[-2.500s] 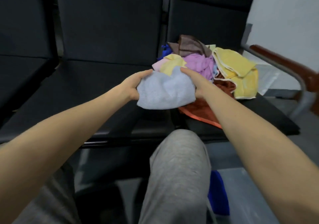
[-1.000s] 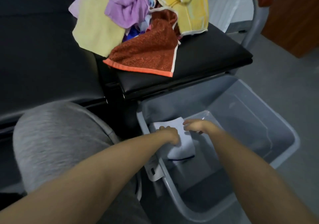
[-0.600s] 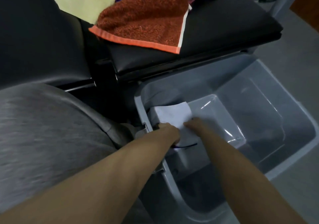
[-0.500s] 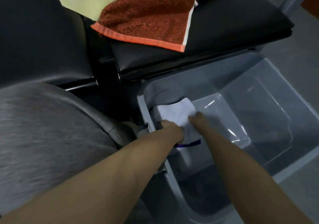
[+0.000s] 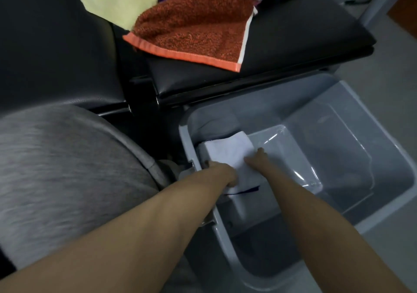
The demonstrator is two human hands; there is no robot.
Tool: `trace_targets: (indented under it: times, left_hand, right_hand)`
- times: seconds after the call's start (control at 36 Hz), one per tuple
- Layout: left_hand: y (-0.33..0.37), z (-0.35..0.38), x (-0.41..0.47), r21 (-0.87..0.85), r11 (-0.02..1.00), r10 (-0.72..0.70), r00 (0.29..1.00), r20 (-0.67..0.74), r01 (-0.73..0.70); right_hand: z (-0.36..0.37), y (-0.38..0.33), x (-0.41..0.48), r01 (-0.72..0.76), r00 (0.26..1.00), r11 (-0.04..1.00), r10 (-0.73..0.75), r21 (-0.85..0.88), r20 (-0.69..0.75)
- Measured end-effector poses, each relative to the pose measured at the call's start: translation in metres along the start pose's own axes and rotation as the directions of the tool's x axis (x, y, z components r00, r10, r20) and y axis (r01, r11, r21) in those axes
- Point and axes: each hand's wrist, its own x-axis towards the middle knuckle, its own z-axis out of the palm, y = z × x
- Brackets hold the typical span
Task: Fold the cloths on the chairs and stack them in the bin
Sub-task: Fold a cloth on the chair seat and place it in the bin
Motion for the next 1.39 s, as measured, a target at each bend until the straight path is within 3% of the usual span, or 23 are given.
trace_targets:
  times: [0.11,0.22,0.28,0.47,0.61,0.69,0.78,0.83,0.89,0.94,1.0,1.06,1.14,1.25,1.31,1.36,1.39]
  left_hand:
    - [-0.008,-0.012,-0.005,-0.179,0.984,-0.027,0.961,-0.275,-0.024]
    - [-0.019,-0.031,-0.025,-0.414,0.902,-0.055,0.920,-0.388,-0.121]
    - [-0.021,-0.042,-0.038,-0.447,0.874,-0.026,0.900,-0.436,-0.192]
    - [-0.043,-0.079,-0.090,-0.502,0.793,0.030,0.845,-0.535,-0.346]
    - [-0.065,-0.102,-0.124,-0.565,0.719,0.111,0.869,-0.482,-0.405]
    - [-0.081,-0.118,-0.141,-0.621,0.664,0.135,0.884,-0.448,-0.416]
    - [-0.094,-0.133,-0.161,-0.645,0.596,0.152,0.857,-0.493,-0.477]
    - [-0.102,-0.140,-0.176,-0.611,0.583,0.118,0.799,-0.589,-0.536]
    - [-0.115,-0.145,-0.185,-0.516,0.620,0.069,0.695,-0.715,-0.592]
    - [-0.130,-0.150,-0.185,-0.410,0.711,-0.040,0.549,-0.835,-0.572]
    - [-0.145,-0.155,-0.174,-0.361,0.815,-0.188,0.382,-0.905,-0.453]
    - [-0.156,-0.153,-0.159,-0.398,0.852,-0.278,0.350,-0.895,-0.340]
    - [-0.166,-0.149,-0.141,-0.436,0.855,-0.309,0.400,-0.863,-0.281]
    - [-0.168,-0.157,-0.142,-0.294,0.914,-0.213,0.285,-0.934,-0.280]
    - [-0.166,-0.160,-0.155,-0.299,0.802,-0.168,0.285,-0.944,-0.517]
    - [-0.161,-0.160,-0.173,-0.330,0.463,-0.100,0.321,-0.942,-0.823]
    - [-0.159,-0.159,-0.182,-0.365,0.266,-0.073,0.359,-0.930,-0.892]
  right_hand:
    - [-0.016,-0.019,-0.011,0.103,0.991,0.993,-0.107,-0.051,-0.080]
    - [-0.030,-0.039,-0.026,0.258,0.963,0.964,-0.262,-0.067,-0.060]
    - [-0.034,-0.048,-0.035,0.323,0.944,0.946,-0.324,-0.033,-0.061]
    - [-0.072,-0.092,-0.077,0.382,0.924,0.904,-0.380,0.193,-0.048]
    - [-0.105,-0.119,-0.109,0.361,0.915,0.907,-0.389,0.218,0.103]
    - [-0.125,-0.134,-0.123,0.385,0.871,0.880,-0.446,0.277,0.207]
    - [-0.145,-0.151,-0.137,0.405,0.836,0.853,-0.492,0.331,0.245]
    - [-0.154,-0.164,-0.148,0.437,0.820,0.818,-0.533,0.374,0.209]
    - [-0.161,-0.178,-0.154,0.465,0.804,0.777,-0.572,0.425,0.165]
    - [-0.165,-0.192,-0.157,0.515,0.781,0.747,-0.611,0.420,0.130]
    - [-0.165,-0.206,-0.157,0.557,0.765,0.732,-0.636,0.393,0.102]
    - [-0.160,-0.218,-0.155,0.568,0.773,0.732,-0.631,0.377,0.060]
    - [-0.150,-0.230,-0.154,0.596,0.790,0.738,-0.609,0.317,-0.070]
    - [-0.145,-0.235,-0.145,0.639,0.762,0.738,-0.571,0.215,-0.304]
    - [-0.148,-0.232,-0.141,0.669,0.704,0.728,-0.557,0.150,-0.441]
    - [-0.154,-0.228,-0.139,0.674,0.662,0.732,-0.538,0.101,-0.521]
    - [-0.156,-0.226,-0.139,0.672,0.664,0.735,-0.543,0.091,-0.513]
